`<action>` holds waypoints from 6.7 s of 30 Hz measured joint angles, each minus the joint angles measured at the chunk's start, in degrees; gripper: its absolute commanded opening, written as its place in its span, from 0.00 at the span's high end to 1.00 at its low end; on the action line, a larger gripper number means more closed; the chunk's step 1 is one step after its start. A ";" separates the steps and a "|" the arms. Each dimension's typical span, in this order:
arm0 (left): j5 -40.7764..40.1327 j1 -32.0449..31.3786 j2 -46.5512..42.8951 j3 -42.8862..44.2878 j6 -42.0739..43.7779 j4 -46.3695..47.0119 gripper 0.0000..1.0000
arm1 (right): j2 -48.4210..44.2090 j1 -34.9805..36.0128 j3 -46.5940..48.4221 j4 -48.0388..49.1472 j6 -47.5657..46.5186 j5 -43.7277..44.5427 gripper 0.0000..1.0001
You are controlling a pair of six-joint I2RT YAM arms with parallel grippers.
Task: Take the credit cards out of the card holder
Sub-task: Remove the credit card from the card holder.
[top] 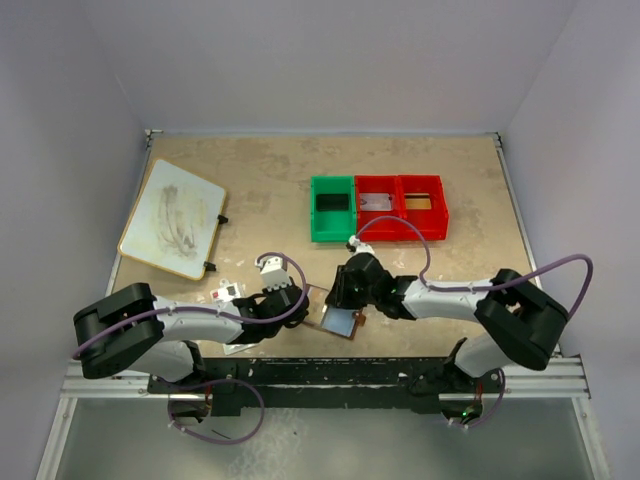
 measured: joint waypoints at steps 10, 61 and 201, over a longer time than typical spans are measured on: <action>-0.04 -0.33 -0.26 0.02 0.00 -0.42 1.00 | 1.27 5.40 2.95 -4.98 0.48 5.05 0.75; -2.40 -1.46 -0.28 -0.33 -0.04 -0.57 1.00 | 7.65 4.11 -16.11 36.98 27.15 -3.61 0.88; -1.77 -4.00 -6.25 0.04 -0.55 3.37 0.80 | -0.31 -1.88 -3.13 3.61 1.38 -6.21 0.74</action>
